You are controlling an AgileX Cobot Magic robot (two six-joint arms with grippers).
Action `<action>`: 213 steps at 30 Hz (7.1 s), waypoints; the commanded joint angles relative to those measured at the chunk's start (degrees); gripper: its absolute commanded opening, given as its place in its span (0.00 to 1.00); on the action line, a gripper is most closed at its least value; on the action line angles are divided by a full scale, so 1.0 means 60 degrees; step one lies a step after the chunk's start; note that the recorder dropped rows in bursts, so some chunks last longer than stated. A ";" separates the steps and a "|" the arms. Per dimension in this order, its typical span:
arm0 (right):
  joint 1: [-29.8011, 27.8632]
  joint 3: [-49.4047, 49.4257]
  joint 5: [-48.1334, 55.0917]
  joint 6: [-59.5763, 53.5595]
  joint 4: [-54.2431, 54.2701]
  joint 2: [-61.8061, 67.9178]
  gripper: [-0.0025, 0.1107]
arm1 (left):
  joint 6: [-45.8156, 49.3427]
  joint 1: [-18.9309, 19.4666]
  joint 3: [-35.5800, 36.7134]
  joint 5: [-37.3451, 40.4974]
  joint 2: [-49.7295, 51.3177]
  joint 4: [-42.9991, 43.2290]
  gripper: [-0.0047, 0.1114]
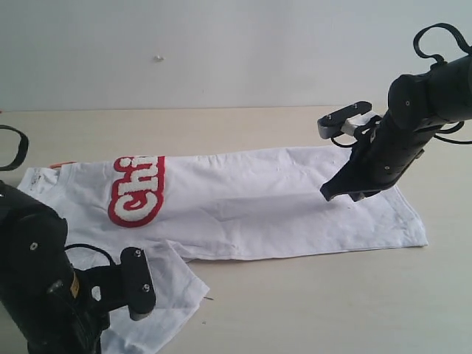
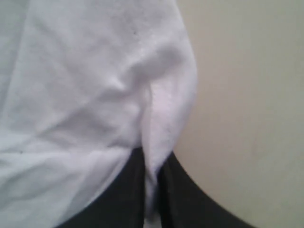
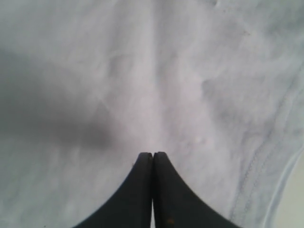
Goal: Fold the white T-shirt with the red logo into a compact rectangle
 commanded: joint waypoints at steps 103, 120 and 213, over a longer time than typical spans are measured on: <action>-0.0085 0.0341 0.0695 0.5114 -0.4321 -0.1021 0.02 | -0.6319 0.7447 -0.3408 -0.3561 0.1676 0.2428 0.56; -0.0085 0.0341 0.0676 0.4570 -0.3559 -0.1021 0.02 | -0.1363 0.8432 -0.3408 -0.2682 0.1762 -0.3882 0.35; -0.0841 0.0324 0.2080 0.7171 -0.7209 -0.0856 0.02 | 0.3649 0.0429 -1.2887 0.0021 0.7382 -1.5564 0.05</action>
